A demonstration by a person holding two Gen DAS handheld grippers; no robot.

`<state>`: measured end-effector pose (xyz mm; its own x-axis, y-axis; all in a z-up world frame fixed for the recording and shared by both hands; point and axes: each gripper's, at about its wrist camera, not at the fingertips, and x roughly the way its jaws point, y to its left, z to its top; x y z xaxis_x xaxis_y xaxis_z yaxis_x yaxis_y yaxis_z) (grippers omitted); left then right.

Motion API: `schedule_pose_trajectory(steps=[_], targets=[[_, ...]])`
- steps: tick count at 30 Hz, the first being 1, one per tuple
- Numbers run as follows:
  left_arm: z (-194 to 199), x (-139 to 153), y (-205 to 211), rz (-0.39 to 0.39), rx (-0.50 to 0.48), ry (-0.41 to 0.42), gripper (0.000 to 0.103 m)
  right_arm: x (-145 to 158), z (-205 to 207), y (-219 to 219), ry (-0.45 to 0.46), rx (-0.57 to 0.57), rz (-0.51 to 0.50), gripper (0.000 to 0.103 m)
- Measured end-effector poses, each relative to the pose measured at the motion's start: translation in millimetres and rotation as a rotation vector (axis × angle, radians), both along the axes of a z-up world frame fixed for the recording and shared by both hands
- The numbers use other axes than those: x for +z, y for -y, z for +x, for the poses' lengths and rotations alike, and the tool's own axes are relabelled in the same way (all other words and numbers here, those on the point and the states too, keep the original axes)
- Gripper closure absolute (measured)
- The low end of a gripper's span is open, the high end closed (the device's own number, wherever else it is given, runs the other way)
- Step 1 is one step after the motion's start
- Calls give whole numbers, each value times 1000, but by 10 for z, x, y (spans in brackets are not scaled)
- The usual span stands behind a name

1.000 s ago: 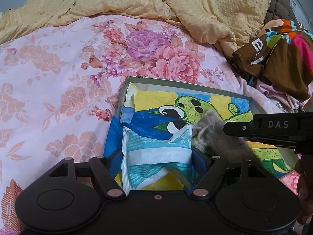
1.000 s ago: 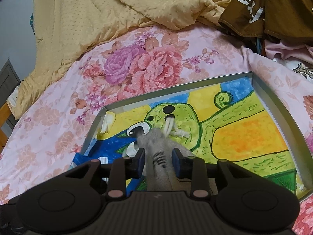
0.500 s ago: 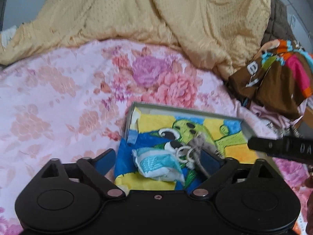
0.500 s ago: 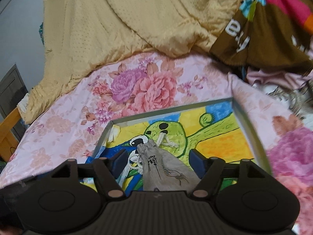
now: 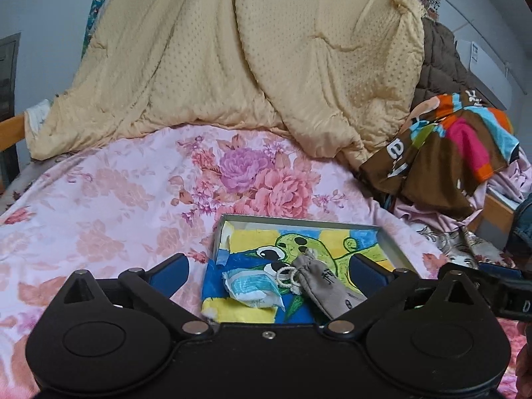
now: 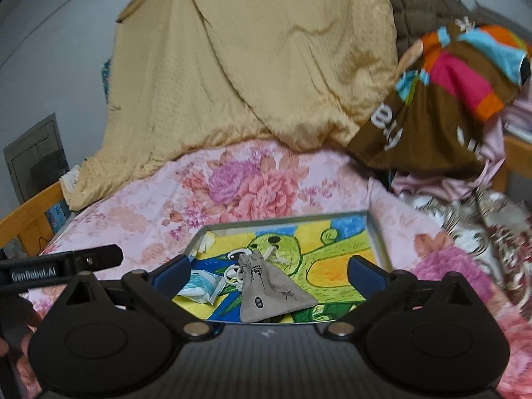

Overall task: Organize soft objects
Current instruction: 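Open both tools to release the items and lift away, then grasp the grey face masks with the left tool while the right tool grasps the yellow sock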

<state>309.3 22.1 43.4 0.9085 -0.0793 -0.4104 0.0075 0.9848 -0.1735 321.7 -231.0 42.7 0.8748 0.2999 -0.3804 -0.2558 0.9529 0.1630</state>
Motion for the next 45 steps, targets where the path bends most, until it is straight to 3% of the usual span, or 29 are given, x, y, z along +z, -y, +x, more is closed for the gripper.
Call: schedule_pose_trajectory(steps=[4, 14, 24, 31, 45], targets=[[-292, 39, 25, 0, -1, 6, 1, 44, -315, 74, 48, 11, -24, 0], [-946, 56, 94, -3, -22, 5, 1, 33, -906, 174, 64, 46, -60, 0], [-1450, -151, -15, -29, -15, -76, 1, -79, -1292, 188, 2, 71, -121, 0], [-1615, -324, -130, -79, -7, -183, 1, -172, -1410, 249, -76, 66, -119, 0], [-1503, -679, 0, -7, -73, -362, 1, -443, -1241, 451, -327, 36, -24, 0]])
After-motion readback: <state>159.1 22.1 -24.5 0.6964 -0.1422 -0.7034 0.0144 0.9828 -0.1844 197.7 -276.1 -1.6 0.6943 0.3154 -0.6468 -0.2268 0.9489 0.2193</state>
